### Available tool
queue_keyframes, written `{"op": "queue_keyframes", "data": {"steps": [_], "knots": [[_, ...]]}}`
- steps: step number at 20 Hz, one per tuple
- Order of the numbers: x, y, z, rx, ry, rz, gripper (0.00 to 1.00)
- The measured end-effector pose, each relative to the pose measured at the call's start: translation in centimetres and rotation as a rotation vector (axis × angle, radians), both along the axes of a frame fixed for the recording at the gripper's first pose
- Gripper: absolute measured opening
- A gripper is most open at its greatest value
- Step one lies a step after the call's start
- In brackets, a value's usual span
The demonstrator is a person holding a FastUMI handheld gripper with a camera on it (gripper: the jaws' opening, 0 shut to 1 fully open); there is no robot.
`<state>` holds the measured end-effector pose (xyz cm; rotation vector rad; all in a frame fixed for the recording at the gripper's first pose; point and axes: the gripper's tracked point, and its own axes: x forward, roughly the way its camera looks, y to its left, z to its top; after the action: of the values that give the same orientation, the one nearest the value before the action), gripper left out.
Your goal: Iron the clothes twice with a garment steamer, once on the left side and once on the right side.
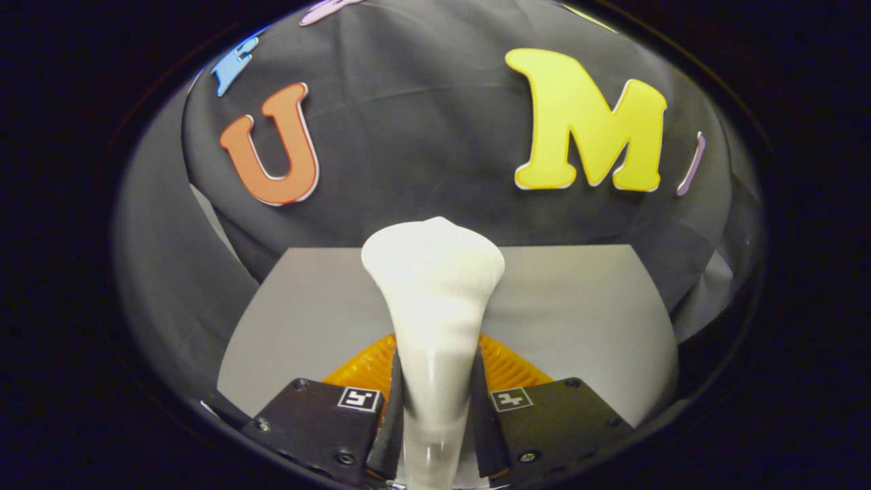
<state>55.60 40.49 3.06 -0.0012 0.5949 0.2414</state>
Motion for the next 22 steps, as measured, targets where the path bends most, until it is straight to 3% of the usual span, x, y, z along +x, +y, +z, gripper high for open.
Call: {"op": "queue_keyframes", "data": {"steps": [5,12,22], "knots": [[-4.4,-1.6,5.0,0.07,-0.157,0.033,0.45],[-14.1,-5.7,7.8,0.186,-0.292,0.072,0.44],[-28.0,-15.7,14.5,0.265,-0.501,0.044,0.44]]}}
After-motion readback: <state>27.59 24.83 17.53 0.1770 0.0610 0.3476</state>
